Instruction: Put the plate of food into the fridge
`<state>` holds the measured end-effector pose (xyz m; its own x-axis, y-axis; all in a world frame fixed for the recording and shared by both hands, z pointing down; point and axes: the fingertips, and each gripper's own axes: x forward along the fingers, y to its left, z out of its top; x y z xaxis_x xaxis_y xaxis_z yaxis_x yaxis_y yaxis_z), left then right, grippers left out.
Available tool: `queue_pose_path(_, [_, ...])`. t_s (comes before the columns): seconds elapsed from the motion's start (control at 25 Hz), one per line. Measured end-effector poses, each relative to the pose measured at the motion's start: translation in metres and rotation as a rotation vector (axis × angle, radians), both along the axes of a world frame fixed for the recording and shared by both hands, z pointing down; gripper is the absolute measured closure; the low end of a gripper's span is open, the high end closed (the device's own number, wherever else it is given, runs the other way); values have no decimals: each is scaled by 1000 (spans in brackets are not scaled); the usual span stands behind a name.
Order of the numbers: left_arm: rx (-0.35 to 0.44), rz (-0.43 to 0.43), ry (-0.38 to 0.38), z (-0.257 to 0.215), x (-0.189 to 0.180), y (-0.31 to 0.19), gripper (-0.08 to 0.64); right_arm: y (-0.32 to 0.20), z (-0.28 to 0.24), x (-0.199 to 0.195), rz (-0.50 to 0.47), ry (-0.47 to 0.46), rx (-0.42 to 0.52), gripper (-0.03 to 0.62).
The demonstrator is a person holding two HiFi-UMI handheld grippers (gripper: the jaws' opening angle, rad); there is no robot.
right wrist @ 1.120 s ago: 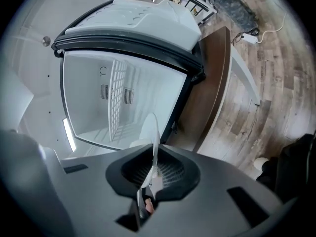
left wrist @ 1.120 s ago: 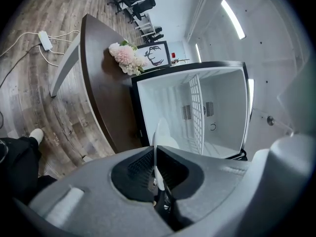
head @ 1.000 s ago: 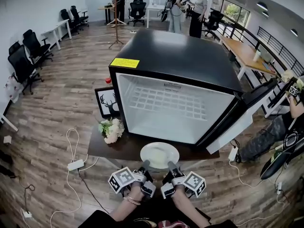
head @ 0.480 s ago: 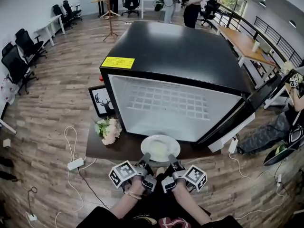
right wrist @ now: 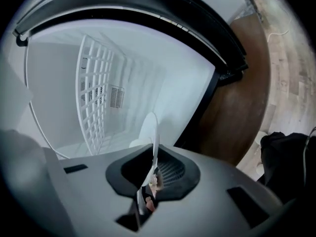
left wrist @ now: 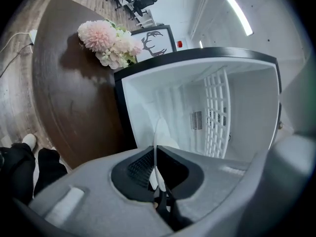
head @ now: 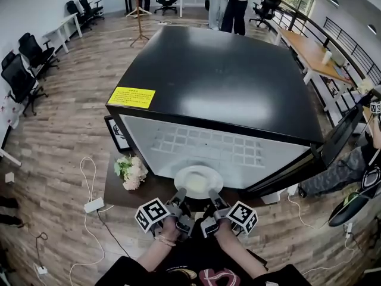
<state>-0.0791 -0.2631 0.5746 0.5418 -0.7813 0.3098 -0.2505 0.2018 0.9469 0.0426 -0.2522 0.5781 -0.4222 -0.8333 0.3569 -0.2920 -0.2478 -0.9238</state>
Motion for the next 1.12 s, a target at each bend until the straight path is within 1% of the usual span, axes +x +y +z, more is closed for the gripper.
queue_pose_path(0.24, [2,-22,-2,8,0,-27,541,-29,7,0,-15,5,-5,557])
queue_pose_path(0.4, [-3,-38,-28,10,-1,-41,541,-43,10,0,-16,0,-17,557])
queue_pose_path(0.64, [-20,-31,-17,15,2,-56,541,-60,16,3,-14,2,-30,557])
queue_pose_path(1.12, [-46,-48,-38,20,7,-79,541,-84,22,8,-27,16,-56,552])
